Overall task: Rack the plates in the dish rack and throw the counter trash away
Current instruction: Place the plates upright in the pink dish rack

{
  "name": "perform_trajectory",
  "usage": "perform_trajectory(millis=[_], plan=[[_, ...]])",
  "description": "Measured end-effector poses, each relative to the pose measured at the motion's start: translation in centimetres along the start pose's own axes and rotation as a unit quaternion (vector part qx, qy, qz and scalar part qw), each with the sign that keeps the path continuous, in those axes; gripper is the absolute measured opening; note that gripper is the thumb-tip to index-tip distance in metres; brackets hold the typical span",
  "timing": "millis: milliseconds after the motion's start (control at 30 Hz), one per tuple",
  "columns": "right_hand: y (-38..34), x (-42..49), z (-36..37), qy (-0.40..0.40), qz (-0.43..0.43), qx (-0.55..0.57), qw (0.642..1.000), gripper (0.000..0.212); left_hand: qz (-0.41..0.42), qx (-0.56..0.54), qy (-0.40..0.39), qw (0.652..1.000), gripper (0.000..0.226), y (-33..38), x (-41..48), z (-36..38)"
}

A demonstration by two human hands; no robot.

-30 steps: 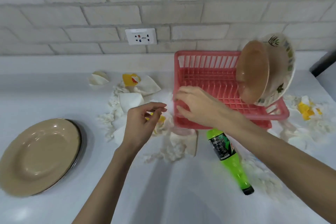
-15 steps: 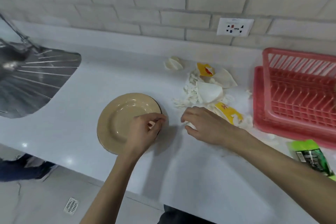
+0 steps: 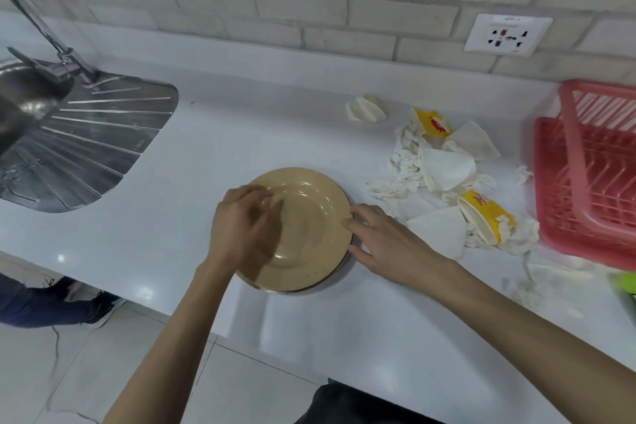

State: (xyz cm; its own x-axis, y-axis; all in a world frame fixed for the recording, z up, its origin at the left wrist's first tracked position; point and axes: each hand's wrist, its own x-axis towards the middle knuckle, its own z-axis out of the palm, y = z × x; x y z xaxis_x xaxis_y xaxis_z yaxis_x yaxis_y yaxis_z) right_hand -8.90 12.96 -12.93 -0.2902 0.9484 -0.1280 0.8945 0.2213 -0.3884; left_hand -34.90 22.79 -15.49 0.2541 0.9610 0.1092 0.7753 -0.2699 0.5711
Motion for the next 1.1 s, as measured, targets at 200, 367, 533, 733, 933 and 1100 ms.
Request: perform_trajectory(millis=[200, 367, 533, 733, 933, 1100], plan=[[-0.2, -0.2, 1.0, 0.016, 0.023, 0.023, 0.999, 0.036, -0.069, 0.025, -0.046, 0.996, 0.054, -2.7, 3.1, -0.3], [-0.2, -0.6, 1.6, 0.034, 0.037, 0.060, 0.997, 0.041, -0.069, -0.045, -0.056, 0.995, 0.049, -3.0, 3.7, -0.5], [-0.4, -1.1, 1.6, 0.069, 0.056, 0.101, 0.991, 0.046, -0.044, -0.080, -0.034, 0.995, 0.051, -3.0, 4.1, -0.4], [0.2, -1.1, 1.8, 0.089, 0.090, 0.187, 0.974, 0.054, -0.016, -0.128, -0.004, 0.992, 0.041, -0.5, 4.9, -1.5], [0.7, -1.4, 1.3, 0.115, 0.150, 0.334, 0.923, 0.059, -0.015, -0.215, 0.002, 0.977, 0.043, 2.6, 6.0, -2.1], [2.1, -2.9, -0.5, 0.162, 0.186, 0.396, 0.885, 0.060, -0.002, -0.249, 0.006, 0.968, 0.041, 6.2, 7.1, -1.1]])
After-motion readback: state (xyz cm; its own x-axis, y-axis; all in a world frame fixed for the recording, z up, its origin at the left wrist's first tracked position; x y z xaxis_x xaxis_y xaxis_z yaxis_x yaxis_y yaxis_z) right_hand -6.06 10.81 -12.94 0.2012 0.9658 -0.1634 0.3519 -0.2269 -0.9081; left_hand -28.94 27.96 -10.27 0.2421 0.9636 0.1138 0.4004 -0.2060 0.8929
